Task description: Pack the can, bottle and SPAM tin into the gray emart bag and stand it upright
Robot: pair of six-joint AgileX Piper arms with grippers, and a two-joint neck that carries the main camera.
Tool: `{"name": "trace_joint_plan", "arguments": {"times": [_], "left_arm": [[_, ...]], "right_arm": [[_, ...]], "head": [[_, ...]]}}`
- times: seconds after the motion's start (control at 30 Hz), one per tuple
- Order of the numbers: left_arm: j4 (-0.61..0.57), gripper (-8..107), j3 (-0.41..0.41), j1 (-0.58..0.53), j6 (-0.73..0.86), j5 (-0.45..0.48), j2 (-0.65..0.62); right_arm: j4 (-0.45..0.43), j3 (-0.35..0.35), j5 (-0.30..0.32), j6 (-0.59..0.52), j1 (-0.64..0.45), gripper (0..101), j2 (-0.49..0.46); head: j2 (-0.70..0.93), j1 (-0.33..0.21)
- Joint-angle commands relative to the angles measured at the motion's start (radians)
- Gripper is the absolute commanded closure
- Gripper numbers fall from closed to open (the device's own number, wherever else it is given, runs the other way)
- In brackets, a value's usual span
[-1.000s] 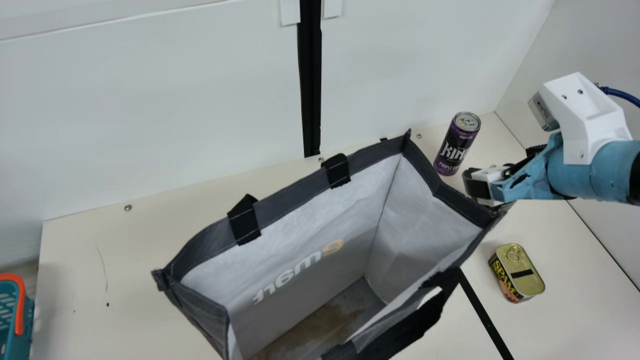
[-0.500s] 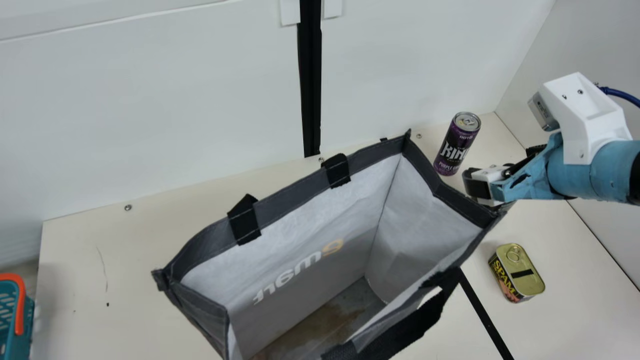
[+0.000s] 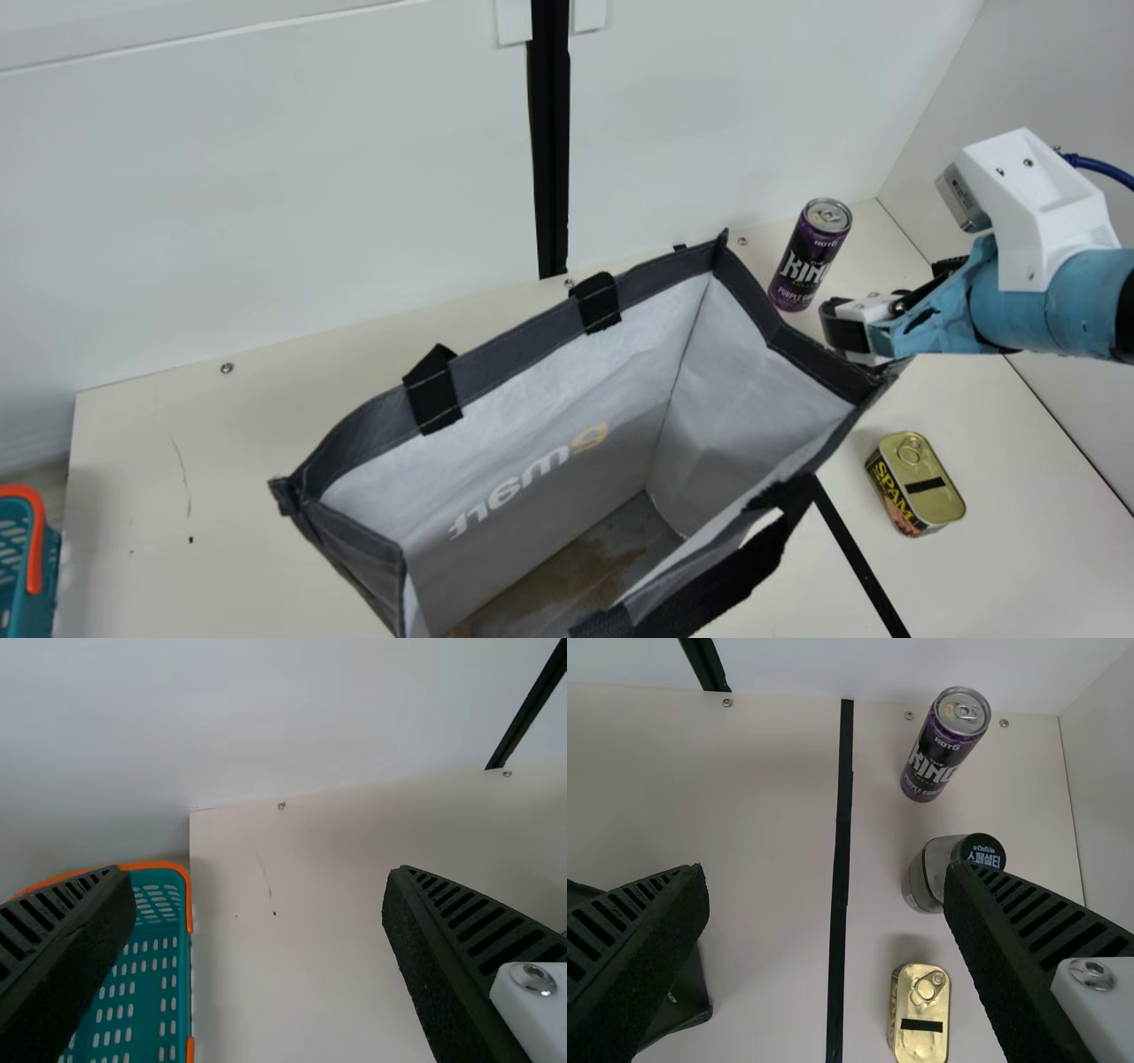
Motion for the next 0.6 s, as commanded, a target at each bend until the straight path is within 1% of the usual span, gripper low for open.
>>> {"name": "trace_joint_plan", "arguments": {"times": [0.0, 0.23, 0.57], "left_arm": [[-0.024, 9, -0.024, 0.006, 0.02, 0.0, 0.012], [-0.11, 9, -0.1, 0.025, 0.085, 0.009, 0.059], [-0.213, 9, -0.214, 0.019, 0.17, 0.053, 0.127]], "right_arm": [[0.0, 0.0, 0.0, 0.0, 0.0, 6, 0.0], [0.0, 0.0, 0.0, 0.0, 0.0, 6, 0.0], [0.0, 0.0, 0.0, 0.0, 0.0, 6, 0.0]], "head": [[-0.002, -0.023], [-0.002, -0.023], [-0.002, -0.023]]}}
